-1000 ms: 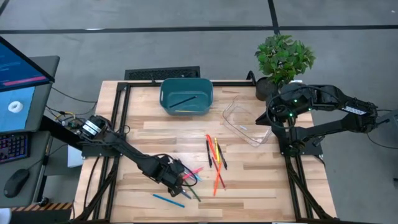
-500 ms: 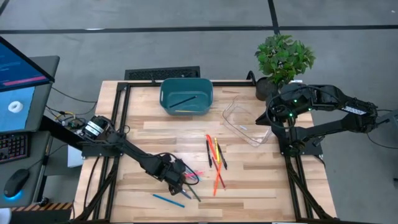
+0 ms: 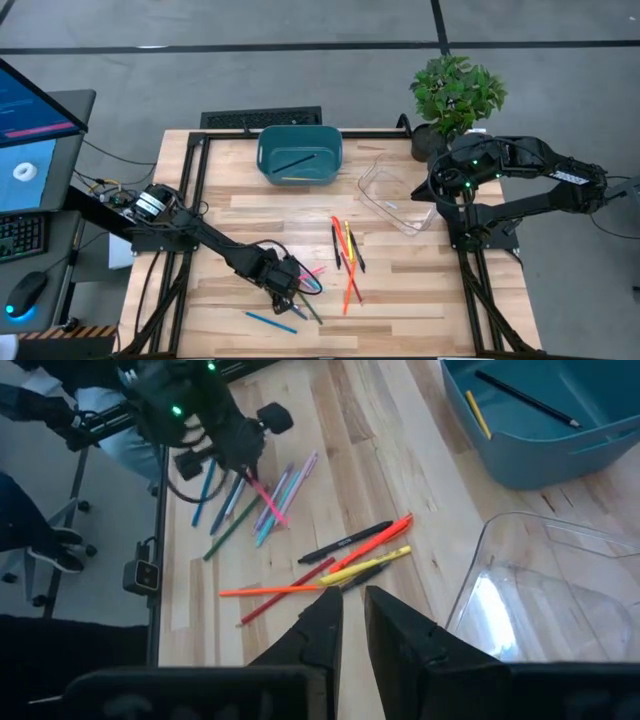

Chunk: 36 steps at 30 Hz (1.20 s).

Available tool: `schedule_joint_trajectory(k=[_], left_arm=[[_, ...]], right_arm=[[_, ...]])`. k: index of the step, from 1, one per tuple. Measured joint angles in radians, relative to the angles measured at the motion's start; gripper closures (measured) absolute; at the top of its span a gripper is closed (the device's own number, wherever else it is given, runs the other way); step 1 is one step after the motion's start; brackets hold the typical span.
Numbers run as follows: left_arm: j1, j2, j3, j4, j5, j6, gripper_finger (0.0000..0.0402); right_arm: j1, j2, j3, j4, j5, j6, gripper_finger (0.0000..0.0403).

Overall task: Sort pens & pencils
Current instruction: Put the pink pencil into the blue bin

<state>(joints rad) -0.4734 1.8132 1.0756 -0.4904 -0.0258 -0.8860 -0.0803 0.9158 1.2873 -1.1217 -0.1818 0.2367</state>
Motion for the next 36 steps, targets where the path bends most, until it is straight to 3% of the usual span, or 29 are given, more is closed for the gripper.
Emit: schedule_joint_trajectory(k=[3, 8, 16, 19, 25, 30, 36], left_arm=[[-0.001, -0.051, 0.001, -0.001, -0.002, -0.045, 0.0394], [0.005, -0.183, 0.001, -0.006, -0.099, -0.102, 0.0388], [0.08, -0.458, 0.002, -0.013, -0.48, -0.002, 0.039], [0.149, -0.527, 0.002, -0.017, -0.528, 0.126, 0.039], [0.382, -0.559, 0.002, -0.029, -0.421, 0.435, 0.039], [0.62, -0.524, 0.002, -0.056, -0.255, 0.685, 0.0389], [0.876, -0.455, 0.002, -0.054, -0.152, 0.949, 0.0389]], right_arm=[[0.0, 0.0, 0.0, 0.0, 0.0, 0.0, 0.0333], [0.0, 0.0, 0.0, 0.0, 0.0, 0.0, 0.0333], [0.0, 0.0, 0.0, 0.01, 0.0, 0.0, 0.0333], [0.0, 0.0, 0.0, 0.01, 0.0, 0.0, 0.0333], [0.0, 0.0, 0.0, 0.011, 0.0, 0.0, 0.0333], [0.0, 0.0, 0.0, 0.011, 0.0, 0.0, 0.0333], [0.0, 0.0, 0.0, 0.013, 0.031, 0.0, 0.0333]])
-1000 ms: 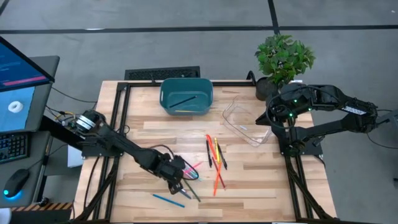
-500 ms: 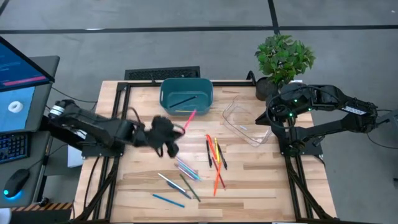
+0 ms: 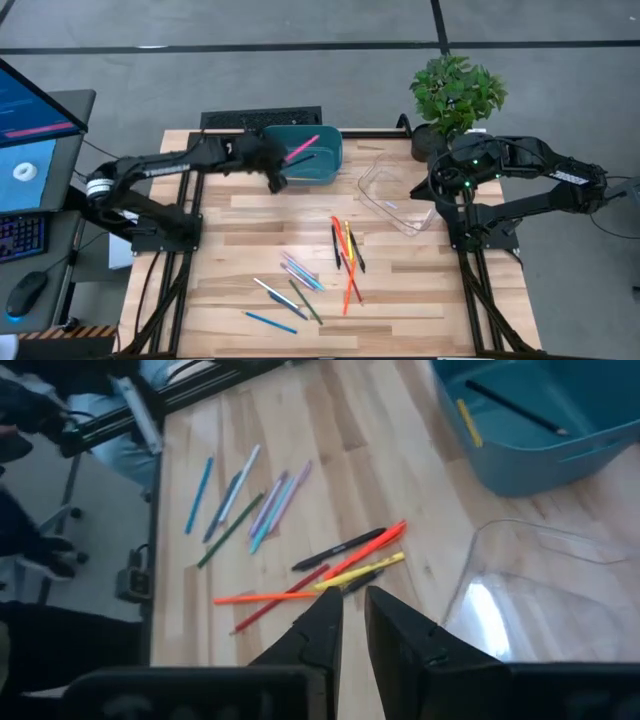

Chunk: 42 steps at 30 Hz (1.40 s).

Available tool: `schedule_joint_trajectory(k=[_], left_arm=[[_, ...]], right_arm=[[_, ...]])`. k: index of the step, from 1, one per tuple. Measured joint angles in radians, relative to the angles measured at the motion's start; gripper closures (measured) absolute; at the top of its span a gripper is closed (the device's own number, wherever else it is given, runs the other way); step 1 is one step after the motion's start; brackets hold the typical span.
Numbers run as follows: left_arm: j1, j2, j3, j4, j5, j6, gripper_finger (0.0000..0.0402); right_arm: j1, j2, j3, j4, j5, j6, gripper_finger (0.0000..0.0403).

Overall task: Sort pens & pencils
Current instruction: Put the pink pencil into the blue bin, then put the blue pencil into the blue bin

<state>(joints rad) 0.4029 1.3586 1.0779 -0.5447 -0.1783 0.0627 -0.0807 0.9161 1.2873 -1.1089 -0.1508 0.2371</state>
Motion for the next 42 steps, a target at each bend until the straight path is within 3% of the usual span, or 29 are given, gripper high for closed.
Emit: schedule_joint_trajectory(k=[5, 10, 22, 33, 37, 42], left_arm=[[0.135, 0.098, 0.0, -0.002, 0.044, 0.184, 0.0389], [0.2, 0.201, 0.0, 0.0, 0.066, 0.27, 0.0388], [0.221, 0.328, 0.0, 0.017, 0.088, 0.321, 0.0383], [0.212, 0.33, 0.047, 0.003, 0.095, 0.289, 0.0263], [0.198, 0.33, 0.182, -0.143, 0.11, 0.246, 0.0223], [0.151, 0.33, 0.377, -0.357, 0.117, 0.218, 0.0204]], right_arm=[[0.0, 0.0, 0.0, 0.004, 0.033, 0.0, 0.0333], [0.0, 0.0, 0.0, 0.015, 0.047, 0.0, 0.0333], [0.0, 0.0, 0.0, 0.047, 0.047, 0.007, 0.0333], [0.0, 0.0, 0.0, 0.047, 0.046, 0.025, 0.0333], [0.0, 0.0, 0.0, 0.047, 0.046, 0.025, 0.0333], [0.0, 0.0, 0.0, 0.047, 0.046, 0.021, 0.0333]])
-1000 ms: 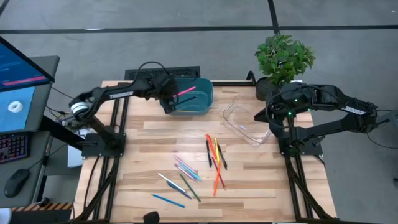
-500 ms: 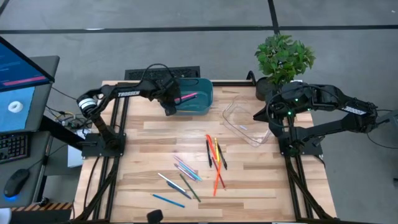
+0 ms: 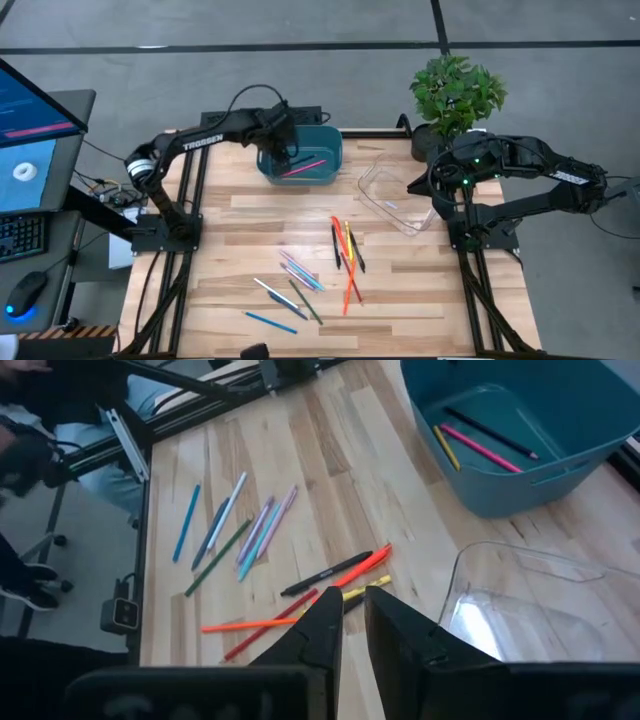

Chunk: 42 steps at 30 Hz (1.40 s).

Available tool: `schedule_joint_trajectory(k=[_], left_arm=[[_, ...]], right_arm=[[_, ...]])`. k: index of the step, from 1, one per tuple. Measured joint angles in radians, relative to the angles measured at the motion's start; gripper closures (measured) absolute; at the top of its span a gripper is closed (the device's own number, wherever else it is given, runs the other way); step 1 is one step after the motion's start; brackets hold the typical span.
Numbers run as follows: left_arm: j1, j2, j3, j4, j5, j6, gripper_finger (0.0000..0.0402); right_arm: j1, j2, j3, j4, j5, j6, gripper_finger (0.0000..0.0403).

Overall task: Sort pens & pencils
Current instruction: Put the blue pencil into the blue bin

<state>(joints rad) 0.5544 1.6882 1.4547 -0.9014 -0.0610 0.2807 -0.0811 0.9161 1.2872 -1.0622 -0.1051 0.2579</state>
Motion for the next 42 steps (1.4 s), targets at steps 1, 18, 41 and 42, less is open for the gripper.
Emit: schedule_joint_trajectory(k=[1, 18, 41, 42], left_arm=[[-0.014, 0.0, 0.042, -0.047, 0.035, -0.029, 0.0203], [-0.845, -0.136, 0.149, -0.306, 0.072, -0.64, 0.0216], [-1.315, -0.105, -0.426, 0.388, 0.03, -1.228, 0.0217], [-1.321, -0.093, -0.426, 0.389, 0.021, -1.215, 0.0217]], right_arm=[[0.0, 0.0, 0.0, 0.0, 0.0, 0.0, 0.0333], [0.0, 0.0, 0.0, -0.011, -0.002, -0.049, 0.0333], [0.0, 0.0, 0.0, -0.037, -0.002, -0.049, 0.0333], [0.0, 0.0, 0.0, -0.037, -0.002, -0.049, 0.0333]])
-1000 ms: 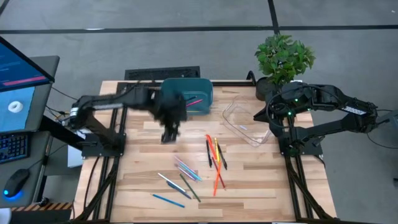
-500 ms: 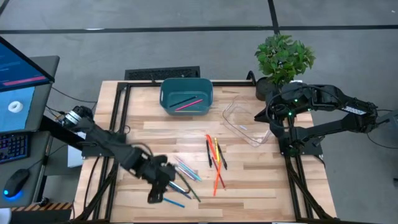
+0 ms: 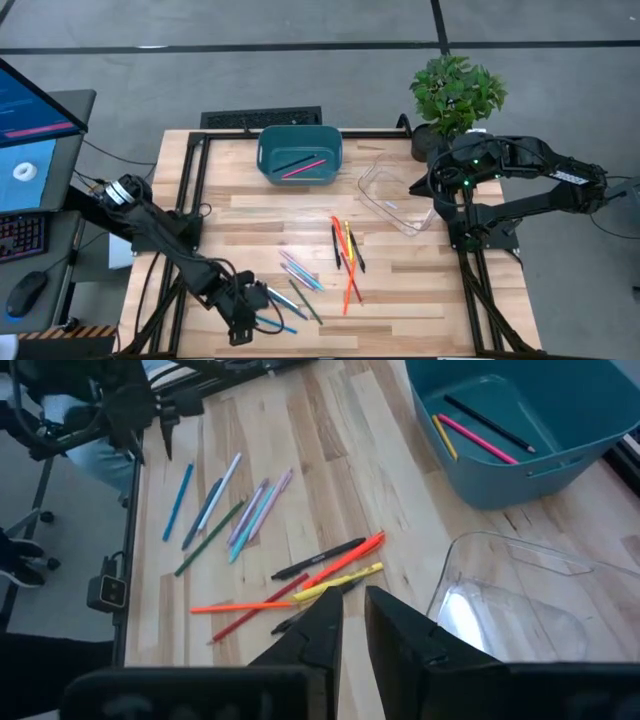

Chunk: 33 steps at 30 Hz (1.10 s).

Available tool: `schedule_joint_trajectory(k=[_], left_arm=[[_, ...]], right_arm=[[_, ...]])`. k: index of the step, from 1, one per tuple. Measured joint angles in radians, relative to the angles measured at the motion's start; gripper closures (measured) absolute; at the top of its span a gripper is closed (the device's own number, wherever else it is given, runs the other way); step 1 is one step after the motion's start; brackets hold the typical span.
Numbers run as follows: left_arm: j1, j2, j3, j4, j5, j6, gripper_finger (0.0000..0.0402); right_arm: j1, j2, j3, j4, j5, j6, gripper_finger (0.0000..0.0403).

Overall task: Sort pens & pencils
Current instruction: Put the blue pencil into the blue bin

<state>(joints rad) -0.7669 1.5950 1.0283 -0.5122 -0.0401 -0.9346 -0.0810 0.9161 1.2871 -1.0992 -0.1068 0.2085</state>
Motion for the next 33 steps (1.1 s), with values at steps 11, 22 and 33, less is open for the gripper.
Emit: schedule_joint_trajectory(k=[11, 22, 33], left_arm=[[0.005, 0.169, 0.032, 0.061, -0.005, 0.079, 0.0217], [0.005, 0.253, 0.039, 0.089, -0.048, 0.109, 0.0226], [0.019, 0.278, 0.043, 0.056, -0.012, 0.131, 0.0354]], right_arm=[[0.0, 0.0, 0.0, 0.003, 0.0, 0.0, 0.0333], [0.0, 0.0, 0.0, 0.008, 0.0, 0.02, 0.0333], [0.0, 0.0, 0.0, 0.007, 0.0, 0.027, 0.0333]])
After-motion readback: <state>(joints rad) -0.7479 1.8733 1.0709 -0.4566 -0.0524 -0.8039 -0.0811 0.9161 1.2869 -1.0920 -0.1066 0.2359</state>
